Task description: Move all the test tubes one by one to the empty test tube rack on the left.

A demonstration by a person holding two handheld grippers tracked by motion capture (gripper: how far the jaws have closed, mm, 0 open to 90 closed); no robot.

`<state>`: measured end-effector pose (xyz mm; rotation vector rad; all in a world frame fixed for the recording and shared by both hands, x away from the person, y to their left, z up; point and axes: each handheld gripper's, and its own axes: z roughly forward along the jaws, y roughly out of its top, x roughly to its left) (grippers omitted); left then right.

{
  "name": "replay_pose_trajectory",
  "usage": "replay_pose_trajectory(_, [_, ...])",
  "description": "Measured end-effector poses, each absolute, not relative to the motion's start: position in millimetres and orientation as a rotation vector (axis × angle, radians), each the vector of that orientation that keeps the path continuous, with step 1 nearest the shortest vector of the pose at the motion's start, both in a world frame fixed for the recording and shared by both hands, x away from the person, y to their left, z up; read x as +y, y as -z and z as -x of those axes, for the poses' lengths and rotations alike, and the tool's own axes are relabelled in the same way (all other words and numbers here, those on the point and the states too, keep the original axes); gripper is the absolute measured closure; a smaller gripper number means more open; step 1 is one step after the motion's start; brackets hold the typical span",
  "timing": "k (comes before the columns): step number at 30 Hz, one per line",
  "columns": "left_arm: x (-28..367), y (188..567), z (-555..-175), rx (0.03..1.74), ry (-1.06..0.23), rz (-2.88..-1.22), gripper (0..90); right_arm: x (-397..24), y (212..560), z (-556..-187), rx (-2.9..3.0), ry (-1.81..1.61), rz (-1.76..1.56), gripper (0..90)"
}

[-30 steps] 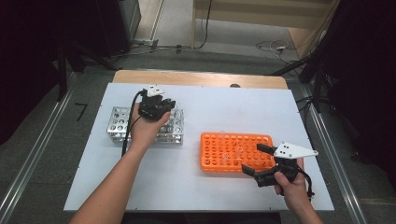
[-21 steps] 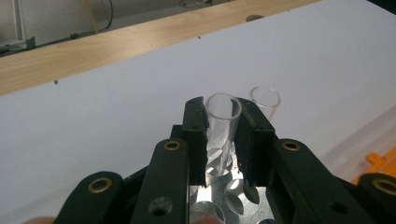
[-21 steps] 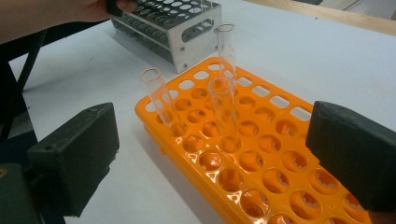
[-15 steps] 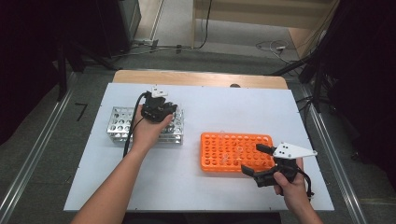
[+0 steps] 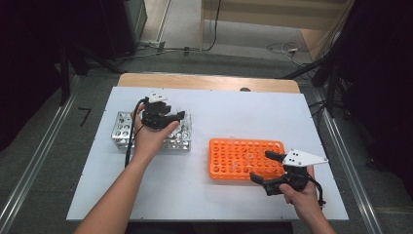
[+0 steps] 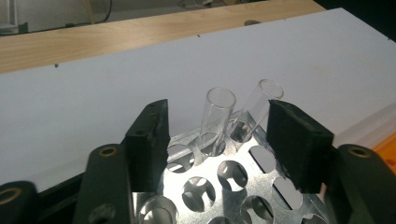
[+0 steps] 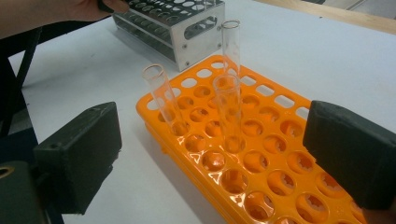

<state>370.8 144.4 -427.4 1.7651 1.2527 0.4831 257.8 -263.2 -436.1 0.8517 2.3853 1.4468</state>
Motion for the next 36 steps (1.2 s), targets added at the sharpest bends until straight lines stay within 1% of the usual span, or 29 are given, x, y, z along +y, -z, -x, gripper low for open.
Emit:
replay_pose_trajectory(5, [147.0, 422.3, -359.3, 1.217, -0.483, -1.749, 28.6, -258.9, 438.4, -258.6, 2.37, -1.414, -0.873, 7.0])
replay_pose_trajectory(7, [147.0, 420.8, -353.4, 1.21, -0.488, -1.747, 27.2, -257.1, 439.5, -258.7, 2.354, -1.39, -0.891, 11.6])
replay_pose_trajectory(11, [148.3, 418.8, -341.9, 1.198, -0.471, -1.739, 23.3, -253.1, 441.9, -259.8, 2.327, -1.362, -0.929, 17.6])
replay_pose_trajectory(16, [149.5, 415.5, -324.3, 1.164, -0.454, -1.723, 14.6, -248.2, 445.7, -261.2, 2.311, -1.339, -0.95, 24.8])
replay_pose_trajectory(17, [149.5, 415.0, -320.9, 1.157, -0.451, -1.723, 11.3, -247.3, 446.4, -261.7, 2.31, -1.332, -0.958, 26.3])
replay_pose_trajectory(20, [148.8, 412.9, -310.5, 1.149, -0.462, -1.728, 4.8, -245.2, 449.6, -263.6, 2.317, -1.325, -0.966, 33.1])
replay_pose_trajectory(23, [147.1, 410.8, -300.4, 1.132, -0.456, -1.721, 0.8, -244.8, 453.0, -265.7, 2.326, -1.33, -0.975, 41.0])
replay_pose_trajectory(25, [146.0, 409.6, -293.0, 1.111, -0.444, -1.719, 0.0, -244.7, 454.7, -266.8, 2.331, -1.329, -0.98, 42.5])
replay_pose_trajectory(32, [137.1, 411.1, -262.8, 1.045, -0.409, -1.719, 0.0, -244.1, 458.9, -269.9, 2.357, -1.327, -0.998, 42.7])
replay_pose_trajectory(36, [129.8, 413.9, -245.3, 1.021, -0.391, -1.718, 0.0, -242.0, 460.7, -270.8, 2.374, -1.311, -0.991, 46.6])
